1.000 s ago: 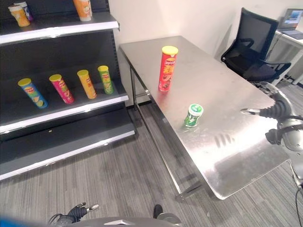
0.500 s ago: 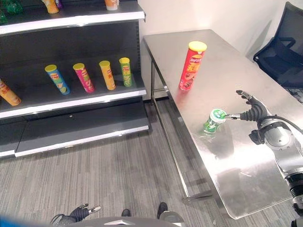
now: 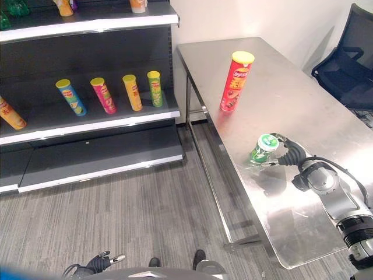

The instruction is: Put the goods on the table back onto the shelves and tidy them up.

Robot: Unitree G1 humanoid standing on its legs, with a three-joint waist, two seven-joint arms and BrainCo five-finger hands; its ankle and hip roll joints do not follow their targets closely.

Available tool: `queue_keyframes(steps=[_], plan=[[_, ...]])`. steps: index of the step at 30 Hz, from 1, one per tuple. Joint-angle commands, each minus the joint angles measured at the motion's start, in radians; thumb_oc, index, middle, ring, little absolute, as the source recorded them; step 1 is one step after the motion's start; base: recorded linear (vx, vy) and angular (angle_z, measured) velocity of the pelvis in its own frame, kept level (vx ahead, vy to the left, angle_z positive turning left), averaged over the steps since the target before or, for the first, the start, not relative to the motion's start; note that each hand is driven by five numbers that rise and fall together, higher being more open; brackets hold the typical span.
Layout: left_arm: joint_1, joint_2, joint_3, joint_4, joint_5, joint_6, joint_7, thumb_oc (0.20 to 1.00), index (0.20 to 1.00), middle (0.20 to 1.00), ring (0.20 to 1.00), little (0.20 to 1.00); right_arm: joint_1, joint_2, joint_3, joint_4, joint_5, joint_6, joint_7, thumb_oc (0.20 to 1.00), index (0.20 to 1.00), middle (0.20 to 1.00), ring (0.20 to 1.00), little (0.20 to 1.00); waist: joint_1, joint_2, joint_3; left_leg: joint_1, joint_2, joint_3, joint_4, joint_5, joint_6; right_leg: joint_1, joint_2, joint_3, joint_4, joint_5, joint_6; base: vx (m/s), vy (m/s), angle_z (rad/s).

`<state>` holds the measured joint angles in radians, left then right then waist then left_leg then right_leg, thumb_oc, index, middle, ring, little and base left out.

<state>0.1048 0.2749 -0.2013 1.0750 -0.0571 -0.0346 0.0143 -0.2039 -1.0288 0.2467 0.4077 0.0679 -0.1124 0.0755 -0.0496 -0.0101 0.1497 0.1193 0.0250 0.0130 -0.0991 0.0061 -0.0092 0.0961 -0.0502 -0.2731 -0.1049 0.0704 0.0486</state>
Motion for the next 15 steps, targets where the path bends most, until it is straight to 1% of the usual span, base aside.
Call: queue_keyframes(steps=[1,10,11,12,15], plan=[[-0.047,0.027,-0.026,-0.005,0.006,-0.022,-0.002,1.000,1.000,1.000,1.000,1.000,-0.152,0.009,0.075,0.051,-0.076,-0.024,-0.032,1.000,1.000,1.000,1.000,1.000,0.034,-0.042,-0.001,0.017,0.001,0.081,0.012,-0.082,-0.047,0.072,0.017,0.035,0.018,-0.186,0.021,0.00,0.000,0.00],[-0.042,0.030,-0.028,-0.027,-0.011,-0.024,0.004,1.000,1.000,1.000,1.000,1.000,-0.194,0.024,0.107,0.087,-0.109,-0.015,-0.054,1.000,1.000,1.000,1.000,1.000,0.047,-0.040,0.002,0.009,-0.001,0.061,0.012,-0.079,-0.049,0.074,0.016,0.018,0.018,-0.191,0.018,0.00,-0.007,0.09],[-0.042,0.029,-0.031,-0.031,-0.013,-0.023,0.005,1.000,1.000,1.000,1.000,1.000,-0.202,0.029,0.119,0.098,-0.117,-0.011,-0.051,0.906,0.906,0.906,0.906,0.906,0.050,-0.041,0.003,0.008,-0.001,0.058,0.012,-0.078,-0.050,0.074,0.016,0.016,0.018,-0.192,0.018,0.00,-0.011,0.06],[-0.044,0.029,-0.031,-0.035,-0.020,-0.023,0.002,1.000,1.000,1.000,1.000,1.000,-0.221,0.032,0.137,0.120,-0.123,-0.008,-0.052,0.200,0.200,0.200,0.200,0.200,0.054,-0.042,0.004,0.007,-0.002,0.057,0.012,-0.077,-0.049,0.073,0.016,0.015,0.018,-0.190,0.017,0.00,-0.014,0.05],[-0.030,0.032,-0.035,-0.072,-0.032,-0.025,-0.005,1.000,1.000,1.000,1.000,1.000,-0.214,0.021,0.139,0.113,-0.138,-0.003,-0.047,0.200,0.200,0.200,0.200,0.200,0.054,-0.043,0.004,0.002,-0.002,0.046,0.012,-0.075,-0.050,0.072,0.016,0.008,0.018,-0.194,0.016,0.00,-0.015,0.06]])
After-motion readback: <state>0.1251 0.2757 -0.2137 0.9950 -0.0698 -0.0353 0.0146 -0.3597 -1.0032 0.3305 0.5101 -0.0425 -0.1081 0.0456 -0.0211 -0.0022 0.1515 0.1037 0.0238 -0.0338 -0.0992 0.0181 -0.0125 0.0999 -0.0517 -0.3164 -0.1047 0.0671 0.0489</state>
